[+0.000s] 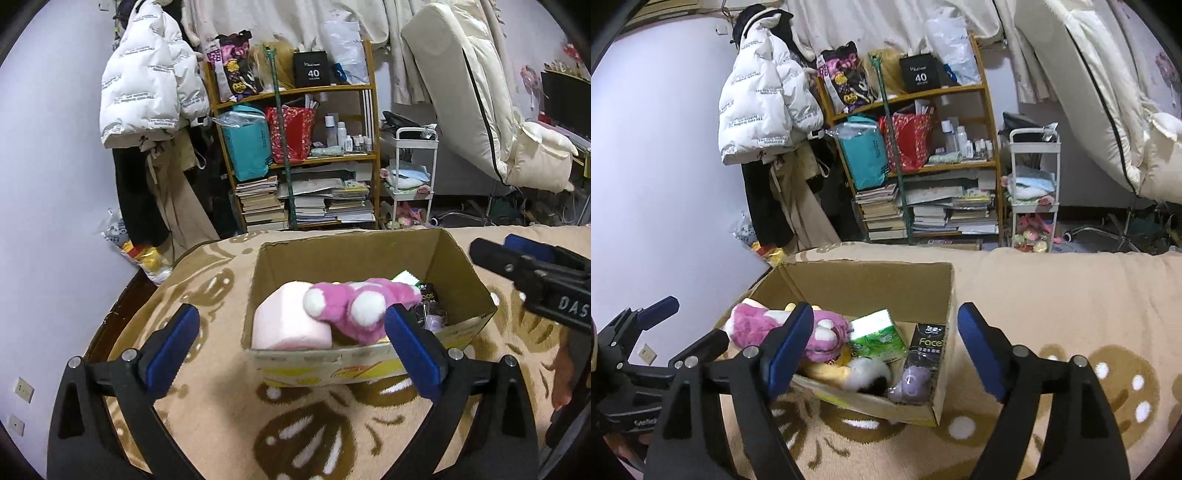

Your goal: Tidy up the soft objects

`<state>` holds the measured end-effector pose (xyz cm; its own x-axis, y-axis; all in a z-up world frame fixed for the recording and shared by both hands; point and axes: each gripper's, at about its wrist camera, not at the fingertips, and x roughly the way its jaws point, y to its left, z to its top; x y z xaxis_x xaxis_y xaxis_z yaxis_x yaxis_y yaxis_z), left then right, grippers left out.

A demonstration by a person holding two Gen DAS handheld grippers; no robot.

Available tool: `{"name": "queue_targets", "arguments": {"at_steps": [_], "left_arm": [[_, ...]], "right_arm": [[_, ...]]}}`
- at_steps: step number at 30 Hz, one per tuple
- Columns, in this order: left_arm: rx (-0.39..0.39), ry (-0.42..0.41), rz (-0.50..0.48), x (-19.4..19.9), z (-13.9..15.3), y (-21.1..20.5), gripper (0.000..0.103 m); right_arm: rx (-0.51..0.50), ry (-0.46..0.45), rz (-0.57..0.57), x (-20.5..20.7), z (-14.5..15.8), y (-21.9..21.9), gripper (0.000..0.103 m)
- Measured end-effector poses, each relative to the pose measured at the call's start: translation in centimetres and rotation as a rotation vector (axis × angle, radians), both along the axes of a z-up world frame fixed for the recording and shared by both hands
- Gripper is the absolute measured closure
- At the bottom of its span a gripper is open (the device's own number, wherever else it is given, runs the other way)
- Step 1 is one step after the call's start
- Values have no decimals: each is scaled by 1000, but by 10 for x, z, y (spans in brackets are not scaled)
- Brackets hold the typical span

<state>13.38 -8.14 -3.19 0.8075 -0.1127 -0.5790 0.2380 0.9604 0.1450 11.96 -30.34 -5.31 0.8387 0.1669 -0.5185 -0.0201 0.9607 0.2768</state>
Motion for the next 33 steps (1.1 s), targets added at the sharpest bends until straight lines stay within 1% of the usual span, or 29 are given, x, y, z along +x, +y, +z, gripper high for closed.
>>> {"name": "queue_targets", "arguments": {"at_steps": [4,6,7,8,9,15,19,25,30,33], "left_arm": [[-18,-13,13,-13,8,9,3],[-28,-24,6,-20,12,12,3],[-29,-32,5,-24,14,13,3],[-27,-38,8,-28,15,14,2],[-25,-46,11,-33,15,15,1],[-32,-64,22,-57,21,23,1],[-43,-95,36,-73,30,28,1],[-62,-148,63,-101,43,39,1],[-107,-148,71,-115,50,48,1],[-105,-156,73,-124,53,52,1]], "right_arm": [[-15,-18,-11,-16,10,1,9],[-25,-30,-5,-27,16,3,8],[-32,-32,-3,-31,18,3,6],[-43,-35,-8,-36,22,5,0],[-50,-42,-13,-41,24,5,0],[-75,-88,-32,-67,39,9,0],[-78,-118,-38,-78,48,10,0],[-81,-140,-57,-97,53,7,0],[-75,-156,-68,-108,58,2,0],[-81,-161,-78,-115,61,1,0]]}}
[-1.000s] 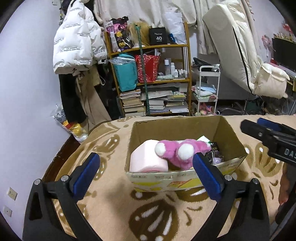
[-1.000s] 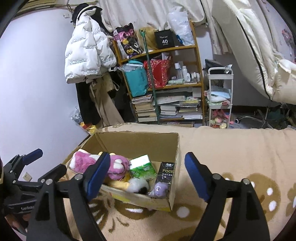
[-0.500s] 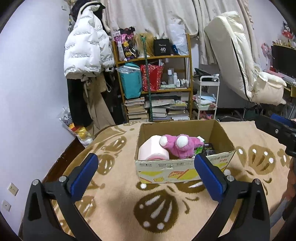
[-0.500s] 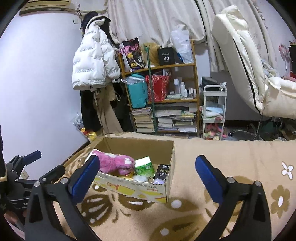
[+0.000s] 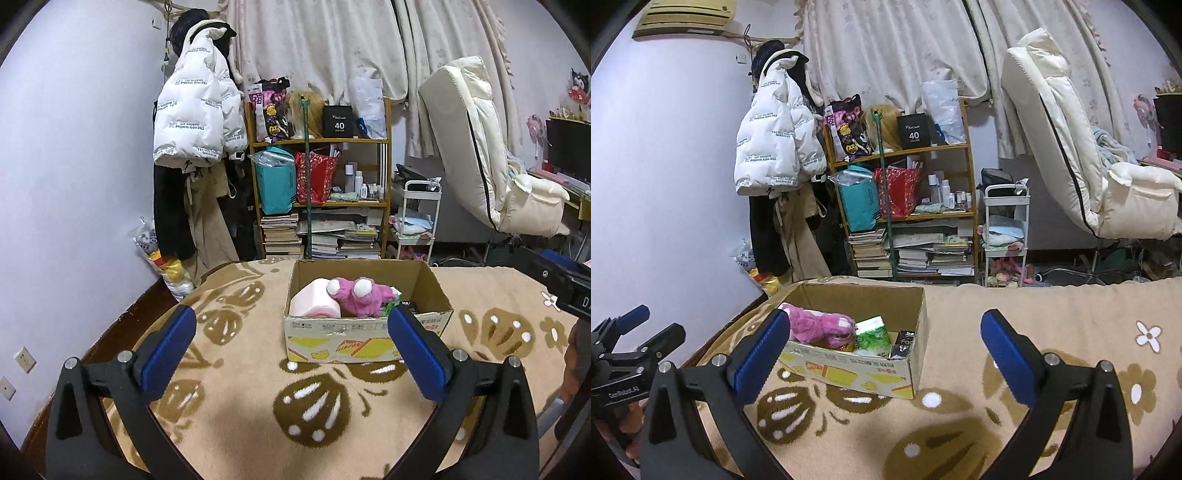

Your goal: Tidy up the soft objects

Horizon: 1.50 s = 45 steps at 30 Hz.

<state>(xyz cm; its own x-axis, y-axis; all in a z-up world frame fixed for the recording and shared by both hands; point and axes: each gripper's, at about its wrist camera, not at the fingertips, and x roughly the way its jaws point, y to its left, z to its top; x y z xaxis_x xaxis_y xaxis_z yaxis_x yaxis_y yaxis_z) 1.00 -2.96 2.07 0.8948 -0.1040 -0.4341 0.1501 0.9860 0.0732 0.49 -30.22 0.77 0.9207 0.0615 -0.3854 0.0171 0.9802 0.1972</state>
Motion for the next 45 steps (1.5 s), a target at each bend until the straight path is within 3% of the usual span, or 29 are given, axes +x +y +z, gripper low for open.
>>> {"name": "queue_targets", "arguments": {"at_steps": [11,45], "left_arm": [[-17,-3,-21,-5,5,-1,1],[18,35,-8,11,-13,-8,1]], "right_arm": [[-13,-18,-18,-16,5,-1,0],[-16,-1,-37,-4,-5,-5,0]]}}
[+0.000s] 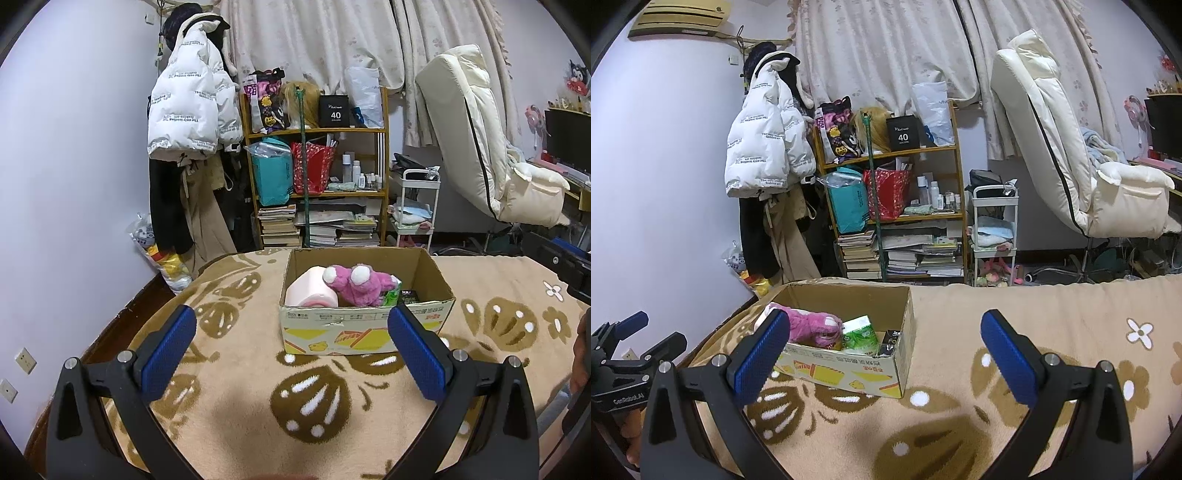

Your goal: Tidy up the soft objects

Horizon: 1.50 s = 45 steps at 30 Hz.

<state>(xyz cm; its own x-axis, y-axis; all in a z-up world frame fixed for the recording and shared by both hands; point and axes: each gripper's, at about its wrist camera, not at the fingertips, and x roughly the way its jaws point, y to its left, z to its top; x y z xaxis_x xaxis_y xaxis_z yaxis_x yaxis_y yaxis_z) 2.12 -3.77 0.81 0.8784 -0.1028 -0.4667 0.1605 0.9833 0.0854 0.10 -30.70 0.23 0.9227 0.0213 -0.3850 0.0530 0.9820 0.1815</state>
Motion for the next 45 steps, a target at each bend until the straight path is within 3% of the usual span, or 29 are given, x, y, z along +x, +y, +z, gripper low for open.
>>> {"name": "queue_targets", "arguments": {"at_steps": [45], "left_arm": [[-3,3,6,3,-6,1,1]], "right_arm": [[7,3,3,0,1,-2,0]]}}
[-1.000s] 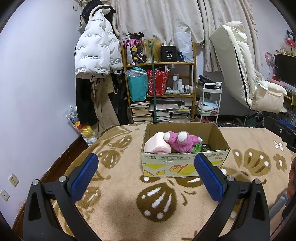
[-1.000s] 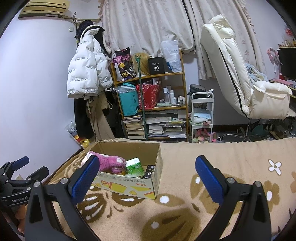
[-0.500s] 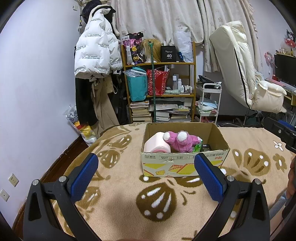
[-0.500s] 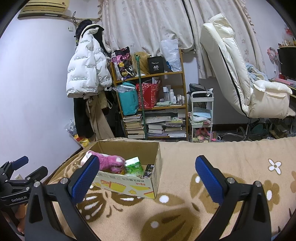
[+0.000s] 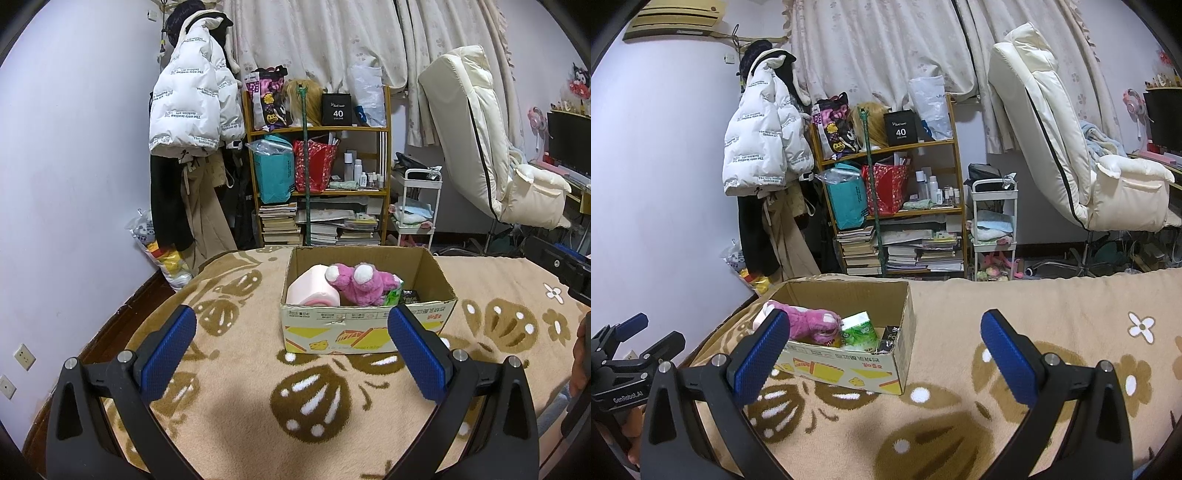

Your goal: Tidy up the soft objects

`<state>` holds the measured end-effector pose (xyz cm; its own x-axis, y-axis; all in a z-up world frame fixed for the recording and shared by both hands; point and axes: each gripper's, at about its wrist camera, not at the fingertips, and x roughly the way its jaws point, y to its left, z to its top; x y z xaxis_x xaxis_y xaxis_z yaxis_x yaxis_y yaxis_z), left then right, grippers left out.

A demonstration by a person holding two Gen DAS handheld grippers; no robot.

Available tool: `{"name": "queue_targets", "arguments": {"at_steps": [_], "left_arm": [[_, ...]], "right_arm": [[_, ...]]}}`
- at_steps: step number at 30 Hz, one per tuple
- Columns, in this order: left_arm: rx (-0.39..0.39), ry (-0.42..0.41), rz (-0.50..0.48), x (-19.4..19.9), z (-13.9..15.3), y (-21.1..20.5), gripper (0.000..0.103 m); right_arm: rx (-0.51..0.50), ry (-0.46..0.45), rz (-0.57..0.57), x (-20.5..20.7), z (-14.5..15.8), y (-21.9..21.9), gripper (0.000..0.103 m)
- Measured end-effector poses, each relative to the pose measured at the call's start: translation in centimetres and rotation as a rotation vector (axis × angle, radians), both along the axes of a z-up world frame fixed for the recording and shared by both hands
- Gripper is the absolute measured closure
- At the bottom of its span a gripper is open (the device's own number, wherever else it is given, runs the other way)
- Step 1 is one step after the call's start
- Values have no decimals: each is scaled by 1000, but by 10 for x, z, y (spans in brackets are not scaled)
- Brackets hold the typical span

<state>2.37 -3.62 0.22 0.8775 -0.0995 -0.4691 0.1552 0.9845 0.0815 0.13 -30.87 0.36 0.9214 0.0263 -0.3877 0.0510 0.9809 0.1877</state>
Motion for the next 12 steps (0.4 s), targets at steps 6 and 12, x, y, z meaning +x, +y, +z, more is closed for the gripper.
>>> {"name": "queue_targets", "arguments": {"at_steps": [6,12], "left_arm": [[-2,1,-1,1,0,0,1],[-2,1,0,0,0,1,1]], "right_arm": [[1,1,-1,0,0,0,0],[2,1,0,0,1,-1,0]]}}
